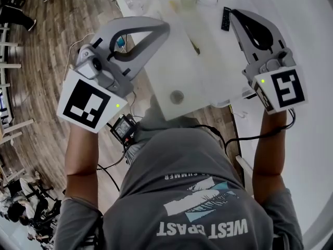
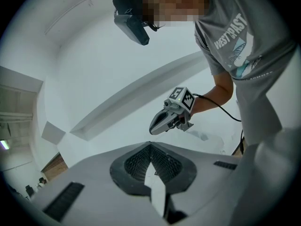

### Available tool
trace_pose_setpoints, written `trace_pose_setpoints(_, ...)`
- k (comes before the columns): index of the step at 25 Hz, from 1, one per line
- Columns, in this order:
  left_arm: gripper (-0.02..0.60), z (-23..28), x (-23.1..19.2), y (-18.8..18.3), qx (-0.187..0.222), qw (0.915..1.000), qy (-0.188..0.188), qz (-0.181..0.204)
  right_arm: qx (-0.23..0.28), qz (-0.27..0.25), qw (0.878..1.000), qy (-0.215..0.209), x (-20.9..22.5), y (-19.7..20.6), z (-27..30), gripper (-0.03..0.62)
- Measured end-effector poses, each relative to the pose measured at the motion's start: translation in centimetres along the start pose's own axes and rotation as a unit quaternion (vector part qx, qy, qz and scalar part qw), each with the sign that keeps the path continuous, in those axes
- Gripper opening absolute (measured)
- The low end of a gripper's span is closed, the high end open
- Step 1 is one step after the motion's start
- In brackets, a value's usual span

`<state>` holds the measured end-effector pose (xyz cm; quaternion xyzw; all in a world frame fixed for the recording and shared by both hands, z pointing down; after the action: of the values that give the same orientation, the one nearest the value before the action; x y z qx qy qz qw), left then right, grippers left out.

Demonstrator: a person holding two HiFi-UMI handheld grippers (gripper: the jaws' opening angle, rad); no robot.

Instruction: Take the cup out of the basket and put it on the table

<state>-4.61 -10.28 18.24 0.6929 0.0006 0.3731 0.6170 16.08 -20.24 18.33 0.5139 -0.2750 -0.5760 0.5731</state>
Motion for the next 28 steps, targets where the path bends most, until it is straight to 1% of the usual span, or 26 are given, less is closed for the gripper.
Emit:
trace_pose_setpoints(4, 0.009, -0.3, -0.4, 0.9, -0.006, 0.9999, -0.009, -0.002, -0.010, 0.003, 1.000, -0.015, 1.3, 0.9, 1.6, 0.012)
trace_pose_setpoints(10, 0.009, -0.9, -0.8, 2.3, -0.014, 0.9996, -0.024, -0.008, -0.019, 0.008, 0.999, -0.027, 2.9, 2.1, 3.8, 0.012)
trace_pose_setpoints(15, 0.009, -1.3, -2.0, 3.4, -0.015, 0.9991, -0.035, -0.016, -0.030, 0.011, 0.999, -0.039, 4.2, 2.8, 6.8, 0.012)
trace_pose_setpoints(28, 0.009, -1.5, -3.9, 4.0, -0.017, 0.9982, -0.045, -0.036, -0.057, 0.023, 0.997, -0.046, 7.3, 3.8, 10.7, 0.012)
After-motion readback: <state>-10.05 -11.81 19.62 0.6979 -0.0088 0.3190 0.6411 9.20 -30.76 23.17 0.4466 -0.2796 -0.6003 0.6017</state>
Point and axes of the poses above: the fingertips, and each gripper's own axes: z forward along the fingers, x to its right, y out of its underside, the point moved 8 cm from there along -z, backward along the fingers, and after that the axes turned 15 degrees about -y, right-handed, at the moved point
